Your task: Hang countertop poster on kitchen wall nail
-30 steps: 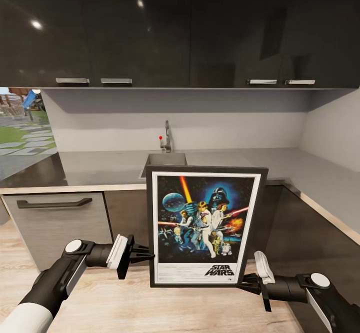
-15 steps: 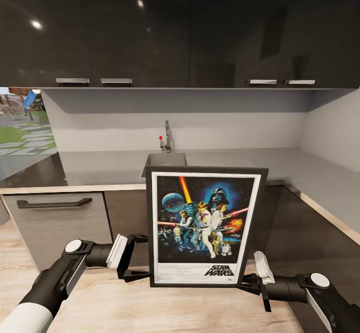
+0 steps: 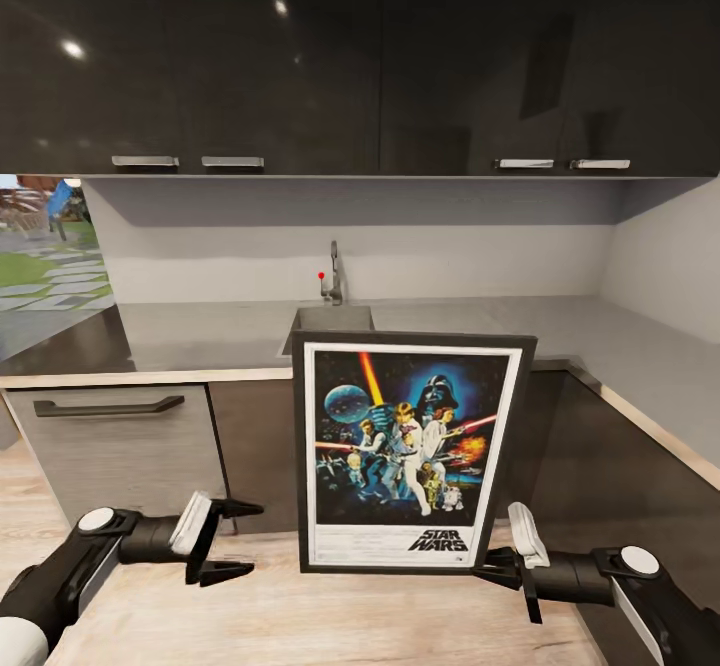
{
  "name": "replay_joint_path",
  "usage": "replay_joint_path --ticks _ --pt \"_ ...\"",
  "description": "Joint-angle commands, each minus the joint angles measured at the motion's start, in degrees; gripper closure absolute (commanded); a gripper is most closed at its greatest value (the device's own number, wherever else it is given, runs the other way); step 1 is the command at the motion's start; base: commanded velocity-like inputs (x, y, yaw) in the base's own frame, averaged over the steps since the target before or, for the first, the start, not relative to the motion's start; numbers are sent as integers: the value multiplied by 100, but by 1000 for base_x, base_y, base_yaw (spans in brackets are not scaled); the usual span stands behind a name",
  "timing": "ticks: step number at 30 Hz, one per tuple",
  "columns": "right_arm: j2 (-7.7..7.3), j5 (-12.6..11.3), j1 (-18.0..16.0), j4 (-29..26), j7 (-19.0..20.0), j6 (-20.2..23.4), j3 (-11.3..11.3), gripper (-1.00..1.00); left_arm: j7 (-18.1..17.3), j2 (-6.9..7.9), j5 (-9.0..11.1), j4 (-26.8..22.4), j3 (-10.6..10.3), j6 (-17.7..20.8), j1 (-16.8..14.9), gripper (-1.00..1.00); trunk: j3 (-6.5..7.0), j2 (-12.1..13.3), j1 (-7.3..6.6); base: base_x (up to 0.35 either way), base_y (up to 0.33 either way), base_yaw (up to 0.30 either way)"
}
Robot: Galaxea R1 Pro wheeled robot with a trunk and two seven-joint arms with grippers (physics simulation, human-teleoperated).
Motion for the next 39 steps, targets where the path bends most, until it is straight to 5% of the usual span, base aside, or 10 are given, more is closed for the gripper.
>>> replay_joint_path --ticks 1,2,7,9,12,15,17,20,25,39 --pt "-5 -28 -5 4 15 -19 11 100 0 79 49 484 -10 -73 -7 -100 -6 -4 0 0 0 0" --pt "-5 -28 -5 4 15 -19 11 100 0 79 49 484 -10 -73 -7 -100 -6 -4 0 0 0 0" --pt "-1 -51 -5 -26 1 -13 5 100 0 169 59 2169 103 -326 -7 -100 -6 -4 0 0 0 0" --pt "7 -60 -5 -39 -3 -3 1 100 0 160 182 3220 133 -987 -7 -100 -6 -4 0 0 0 0" --pt "9 -159 -5 -45 -5 17 -7 100 0 141 895 3904 165 -1713 132 -100 -6 -4 0 0 0 0" --pt "6 -406 -5 -47 -1 28 -11 100 0 152 1559 4093 178 -1946 613 -100 -6 -4 0 0 0 0" --pt "-1 -589 -5 -47 -8 37 -13 100 0 152 2192 4168 184 -2045 1006 -100 -6 -4 0 0 0 0" --pt "-4 -677 -5 -42 -43 47 -19 100 0 140 2662 4203 183 -2077 1200 -100 -6 -4 0 0 0 0" --pt "20 -724 -5 -39 -255 53 -10 100 0 128 2855 4219 183 -2088 1278 -100 -6 -4 0 0 0 0" --pt "37 -887 -5 -48 -331 464 4 100 0 83 2894 4224 175 -2071 1294 -100 -42 -4 0 0 0 0"
